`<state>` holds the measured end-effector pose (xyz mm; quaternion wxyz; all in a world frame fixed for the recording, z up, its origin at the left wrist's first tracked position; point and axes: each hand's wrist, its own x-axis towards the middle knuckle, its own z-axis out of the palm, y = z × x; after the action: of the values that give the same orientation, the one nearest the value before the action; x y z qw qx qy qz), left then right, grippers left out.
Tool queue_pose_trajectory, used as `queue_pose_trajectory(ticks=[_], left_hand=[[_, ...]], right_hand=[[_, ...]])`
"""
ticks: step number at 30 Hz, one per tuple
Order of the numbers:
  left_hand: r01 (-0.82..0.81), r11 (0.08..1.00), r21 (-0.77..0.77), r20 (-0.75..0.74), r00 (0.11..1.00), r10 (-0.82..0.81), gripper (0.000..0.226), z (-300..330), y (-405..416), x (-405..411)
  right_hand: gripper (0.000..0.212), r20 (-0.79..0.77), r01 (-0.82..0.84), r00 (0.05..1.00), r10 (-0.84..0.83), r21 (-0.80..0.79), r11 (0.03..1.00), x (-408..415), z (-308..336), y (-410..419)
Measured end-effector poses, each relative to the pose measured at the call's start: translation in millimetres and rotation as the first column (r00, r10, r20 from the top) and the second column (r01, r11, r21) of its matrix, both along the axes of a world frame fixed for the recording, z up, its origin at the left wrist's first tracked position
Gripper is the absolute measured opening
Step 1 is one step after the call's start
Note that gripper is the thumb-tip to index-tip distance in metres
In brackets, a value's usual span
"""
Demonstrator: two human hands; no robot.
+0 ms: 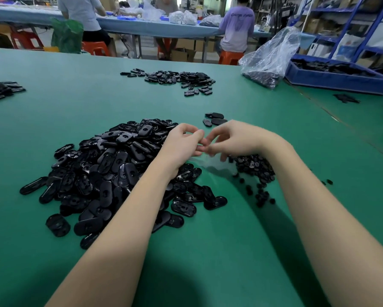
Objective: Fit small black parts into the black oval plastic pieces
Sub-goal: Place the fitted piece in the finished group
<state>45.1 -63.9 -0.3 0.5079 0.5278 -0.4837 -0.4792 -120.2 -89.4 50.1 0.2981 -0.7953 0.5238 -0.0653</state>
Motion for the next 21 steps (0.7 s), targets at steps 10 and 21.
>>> queue_pose_trajectory(ticks=[10,21], left_hand=[[-0.047,0.996,-0.074,0.165,0.985,0.058,0.004,-1,4,-2],[-0.012,0.996,-0.092,0.221,0.975,0.032,0.005,2,5,-1]], right_hand=[[0.015,-0.061,-0.105,0.993,0.103,-0.031,0.994,15,-13,28],[0.009,0.012,-0.025,1.000,0.026,-0.084,0.996,-11,-4,20]])
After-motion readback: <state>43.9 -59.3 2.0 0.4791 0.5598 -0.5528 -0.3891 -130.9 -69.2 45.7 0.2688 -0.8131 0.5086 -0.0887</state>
